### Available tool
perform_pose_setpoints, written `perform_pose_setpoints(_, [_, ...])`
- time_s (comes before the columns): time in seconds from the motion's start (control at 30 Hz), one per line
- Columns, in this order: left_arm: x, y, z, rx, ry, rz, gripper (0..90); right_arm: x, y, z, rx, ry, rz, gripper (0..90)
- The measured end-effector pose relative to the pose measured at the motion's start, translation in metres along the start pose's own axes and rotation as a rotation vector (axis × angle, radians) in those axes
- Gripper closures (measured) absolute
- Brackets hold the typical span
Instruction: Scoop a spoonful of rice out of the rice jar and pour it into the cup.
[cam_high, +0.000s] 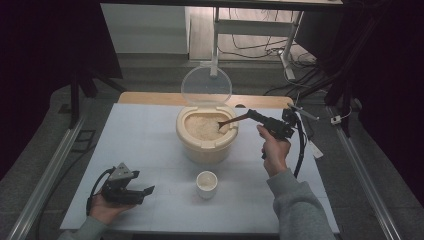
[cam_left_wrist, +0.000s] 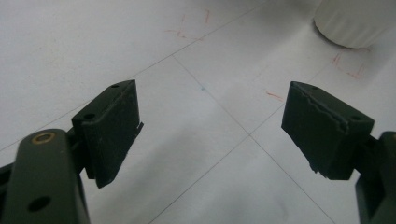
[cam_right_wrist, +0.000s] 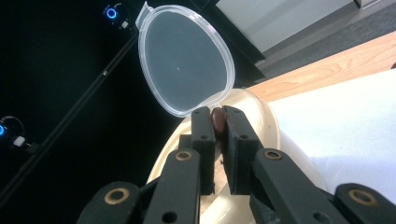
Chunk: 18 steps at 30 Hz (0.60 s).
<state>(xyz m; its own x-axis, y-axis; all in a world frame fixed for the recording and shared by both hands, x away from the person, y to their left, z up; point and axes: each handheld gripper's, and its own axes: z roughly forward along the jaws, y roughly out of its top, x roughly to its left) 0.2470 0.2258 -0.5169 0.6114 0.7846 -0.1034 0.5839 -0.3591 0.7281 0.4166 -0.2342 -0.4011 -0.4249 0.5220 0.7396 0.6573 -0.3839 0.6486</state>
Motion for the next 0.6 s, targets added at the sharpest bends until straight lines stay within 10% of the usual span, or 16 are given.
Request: perform_pose_setpoints(0.6, [-0.0001,0.0,0.0002,0.002,0.001,0.0,19.4,-0.0075,0.0098,-0.0054,-0.019,0.017,0.073,83.0])
